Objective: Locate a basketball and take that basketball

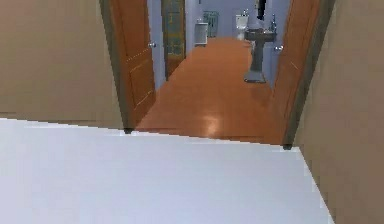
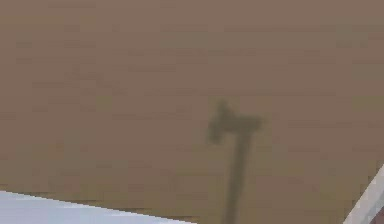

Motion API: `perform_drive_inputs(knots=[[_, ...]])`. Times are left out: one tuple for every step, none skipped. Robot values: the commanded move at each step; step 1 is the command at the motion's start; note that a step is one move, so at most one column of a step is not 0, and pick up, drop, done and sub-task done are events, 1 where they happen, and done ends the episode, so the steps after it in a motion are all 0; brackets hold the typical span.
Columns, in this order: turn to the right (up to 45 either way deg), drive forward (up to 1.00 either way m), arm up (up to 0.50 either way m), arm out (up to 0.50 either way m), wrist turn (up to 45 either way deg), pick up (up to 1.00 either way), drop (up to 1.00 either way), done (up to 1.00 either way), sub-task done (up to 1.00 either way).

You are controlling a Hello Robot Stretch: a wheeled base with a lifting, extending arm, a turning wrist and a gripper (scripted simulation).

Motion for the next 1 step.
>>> perform_drive_inputs(knots=[[3.0,0.0,0.0,0.0,0.0,0.0,0.0,0.0,0.0]])
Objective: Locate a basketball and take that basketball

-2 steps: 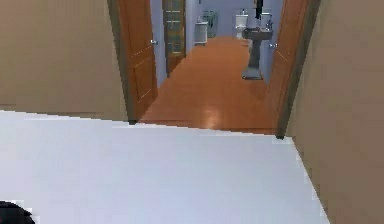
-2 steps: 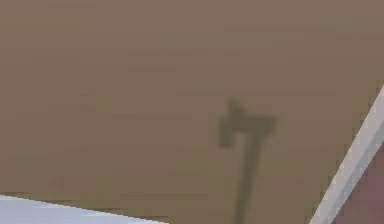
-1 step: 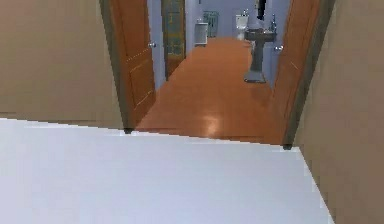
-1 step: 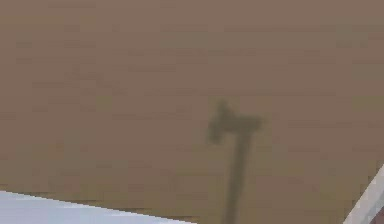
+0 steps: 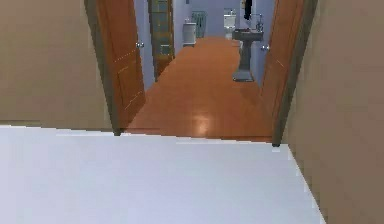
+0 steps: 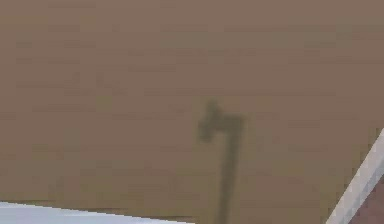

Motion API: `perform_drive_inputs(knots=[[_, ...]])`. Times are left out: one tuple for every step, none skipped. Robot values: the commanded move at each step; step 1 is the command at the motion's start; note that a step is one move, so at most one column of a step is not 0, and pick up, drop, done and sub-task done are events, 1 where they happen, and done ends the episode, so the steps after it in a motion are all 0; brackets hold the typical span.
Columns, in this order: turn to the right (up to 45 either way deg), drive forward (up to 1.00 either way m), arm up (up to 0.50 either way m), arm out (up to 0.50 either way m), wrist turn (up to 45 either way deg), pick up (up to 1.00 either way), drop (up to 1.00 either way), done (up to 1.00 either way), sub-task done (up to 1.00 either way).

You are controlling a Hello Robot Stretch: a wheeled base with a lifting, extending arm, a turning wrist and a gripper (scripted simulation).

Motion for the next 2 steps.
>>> perform_drive_inputs(knots=[[0.0,1.0,0.0,0.0,0.0,0.0,0.0,0.0,0.0],[0.0,1.0,0.0,0.0,0.0,0.0,0.0,0.0,0.0]])
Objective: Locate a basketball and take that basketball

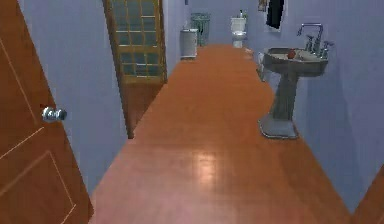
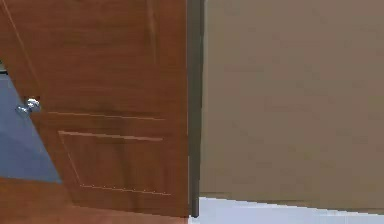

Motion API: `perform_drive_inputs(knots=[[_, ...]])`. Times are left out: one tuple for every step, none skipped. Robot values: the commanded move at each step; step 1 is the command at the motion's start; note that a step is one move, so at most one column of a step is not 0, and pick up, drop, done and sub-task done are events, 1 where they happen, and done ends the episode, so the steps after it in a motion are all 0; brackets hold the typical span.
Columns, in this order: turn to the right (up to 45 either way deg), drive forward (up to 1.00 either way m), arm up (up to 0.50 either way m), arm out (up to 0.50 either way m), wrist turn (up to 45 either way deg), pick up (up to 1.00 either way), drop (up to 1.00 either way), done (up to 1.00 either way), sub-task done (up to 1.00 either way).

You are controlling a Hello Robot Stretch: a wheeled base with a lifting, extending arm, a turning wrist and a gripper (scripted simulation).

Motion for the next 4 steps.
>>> perform_drive_inputs(knots=[[0.0,1.0,0.0,0.0,0.0,0.0,0.0,0.0,0.0],[18.0,0.0,0.0,0.0,0.0,0.0,0.0,0.0,0.0],[0.0,0.15,0.0,0.0,0.0,0.0,0.0,0.0,0.0],[-30.0,0.0,0.0,0.0,0.0,0.0,0.0,0.0,0.0]])
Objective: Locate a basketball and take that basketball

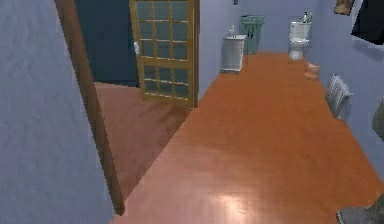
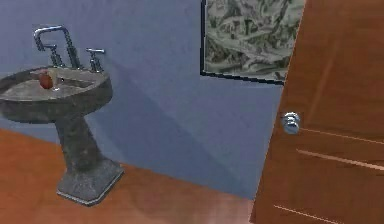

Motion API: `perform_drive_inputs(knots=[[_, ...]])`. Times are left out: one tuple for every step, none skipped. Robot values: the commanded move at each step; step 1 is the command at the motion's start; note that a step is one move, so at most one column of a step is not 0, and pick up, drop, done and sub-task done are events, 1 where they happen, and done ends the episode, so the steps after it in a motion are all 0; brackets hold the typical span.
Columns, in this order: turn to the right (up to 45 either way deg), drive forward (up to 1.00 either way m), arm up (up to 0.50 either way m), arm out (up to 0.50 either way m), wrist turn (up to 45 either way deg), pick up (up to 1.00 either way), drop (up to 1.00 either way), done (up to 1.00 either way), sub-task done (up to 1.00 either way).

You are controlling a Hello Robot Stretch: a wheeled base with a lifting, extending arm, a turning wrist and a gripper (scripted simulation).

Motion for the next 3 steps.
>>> perform_drive_inputs(knots=[[0.0,1.0,0.0,0.0,0.0,0.0,0.0,0.0,0.0],[-6.0,0.0,0.0,0.0,0.0,0.0,0.0,0.0,0.0],[0.0,0.6,0.0,0.0,0.0,0.0,0.0,0.0,0.0]])
